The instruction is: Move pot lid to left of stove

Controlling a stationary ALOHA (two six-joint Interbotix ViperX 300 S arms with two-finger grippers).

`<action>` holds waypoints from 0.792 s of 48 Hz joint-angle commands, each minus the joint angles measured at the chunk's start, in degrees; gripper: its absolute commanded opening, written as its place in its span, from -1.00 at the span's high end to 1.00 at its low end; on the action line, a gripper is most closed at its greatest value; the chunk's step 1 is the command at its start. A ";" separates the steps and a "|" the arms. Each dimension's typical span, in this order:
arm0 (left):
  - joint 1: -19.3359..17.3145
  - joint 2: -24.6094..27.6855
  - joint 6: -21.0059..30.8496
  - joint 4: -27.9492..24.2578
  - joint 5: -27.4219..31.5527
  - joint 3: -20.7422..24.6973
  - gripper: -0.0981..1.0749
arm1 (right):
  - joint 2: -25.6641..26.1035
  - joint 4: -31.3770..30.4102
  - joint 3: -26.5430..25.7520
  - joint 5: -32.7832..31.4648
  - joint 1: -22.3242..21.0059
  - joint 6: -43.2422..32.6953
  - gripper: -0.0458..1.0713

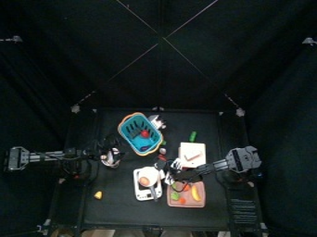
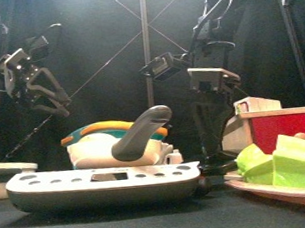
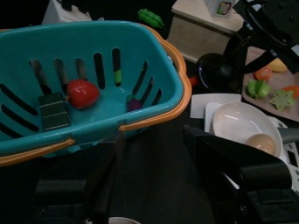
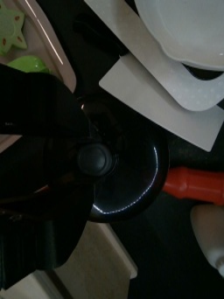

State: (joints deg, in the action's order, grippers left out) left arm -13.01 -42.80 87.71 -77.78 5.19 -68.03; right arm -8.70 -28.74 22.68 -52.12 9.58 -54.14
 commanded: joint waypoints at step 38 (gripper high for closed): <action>-0.18 -0.44 -0.18 -0.26 0.18 0.88 -0.71 | 3.78 -3.34 -12.57 0.09 0.62 2.02 -0.32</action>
State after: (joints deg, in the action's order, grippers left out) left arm -13.01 -42.80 87.63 -77.78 5.19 -68.03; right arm -5.45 -32.26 13.18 -55.28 9.84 -52.12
